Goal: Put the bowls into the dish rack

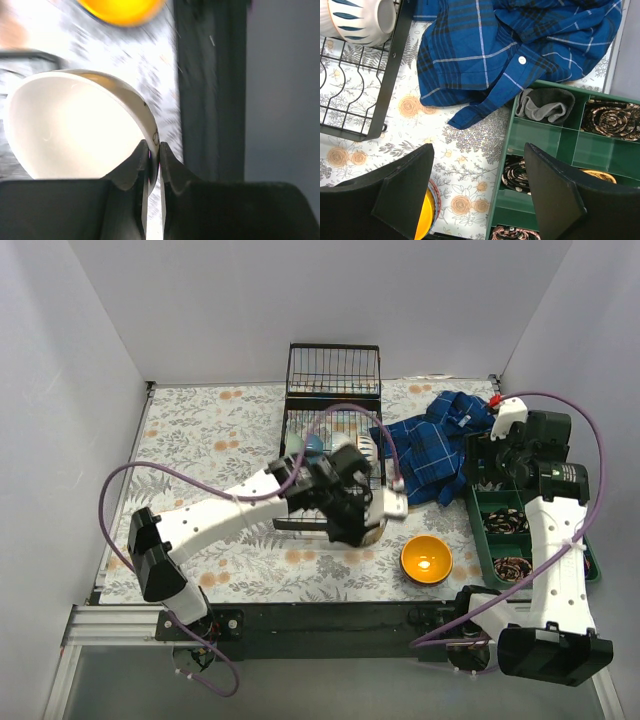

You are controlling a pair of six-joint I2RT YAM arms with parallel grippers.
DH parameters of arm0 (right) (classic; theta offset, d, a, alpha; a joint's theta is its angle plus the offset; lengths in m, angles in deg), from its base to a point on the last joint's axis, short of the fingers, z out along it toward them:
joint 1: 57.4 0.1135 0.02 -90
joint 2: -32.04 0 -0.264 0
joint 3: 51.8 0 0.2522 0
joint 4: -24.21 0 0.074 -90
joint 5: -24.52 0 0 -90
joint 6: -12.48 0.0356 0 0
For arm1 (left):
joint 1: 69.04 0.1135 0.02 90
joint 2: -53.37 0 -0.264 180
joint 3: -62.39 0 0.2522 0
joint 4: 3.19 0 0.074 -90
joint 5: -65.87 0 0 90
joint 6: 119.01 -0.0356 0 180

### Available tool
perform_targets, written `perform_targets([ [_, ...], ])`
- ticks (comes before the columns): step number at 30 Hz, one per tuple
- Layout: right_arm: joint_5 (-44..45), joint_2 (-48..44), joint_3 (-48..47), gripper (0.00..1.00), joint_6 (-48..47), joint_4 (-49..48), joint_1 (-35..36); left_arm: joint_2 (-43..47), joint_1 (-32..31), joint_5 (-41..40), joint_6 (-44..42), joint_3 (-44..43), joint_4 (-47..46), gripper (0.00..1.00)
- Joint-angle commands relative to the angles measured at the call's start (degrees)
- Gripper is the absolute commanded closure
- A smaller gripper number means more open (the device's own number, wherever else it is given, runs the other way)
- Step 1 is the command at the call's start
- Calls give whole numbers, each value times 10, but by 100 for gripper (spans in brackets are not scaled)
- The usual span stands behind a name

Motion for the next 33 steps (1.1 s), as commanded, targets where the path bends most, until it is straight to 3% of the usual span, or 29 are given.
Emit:
perform_targets([
  [1, 5, 20, -33, 19, 2, 19, 1, 8, 89, 84, 25, -105, -80, 100],
  [4, 17, 20, -11, 20, 0, 31, 1, 7, 145, 124, 105, -87, -182, 100],
  [7, 25, 31, -18, 20, 8, 27, 1, 21, 188, 156, 227, -9, -301, 100],
  [11, 11, 47, -40, 20, 1, 10, 1, -14, 216, 209, 331, 3, -366, 100],
  [12, 4, 51, -41, 20, 2, 4, 1, -20, 221, 226, 391, 20, -389, 100],
  [16, -10, 100, -71, 22, 27, 7, 1, -9, 232, 221, 544, 82, -568, 100],
  [18, -12, 112, -96, 22, 21, 6, 1, -14, 235, 219, 595, 97, -603, 100],
  [20, 7, 128, -108, 22, 13, 6, 1, -11, 247, 213, 714, 155, -722, 100],
  [25, 34, 144, -115, 21, -4, 7, 1, -45, 251, 211, 844, 205, -884, 100],
  [29, 53, 143, -89, 21, -9, 1, 1, -83, 257, 183, 941, 241, -971, 100],
  [33, 63, 143, -86, 22, -17, 8, 1, -106, 254, 125, 1014, 248, -995, 100],
])
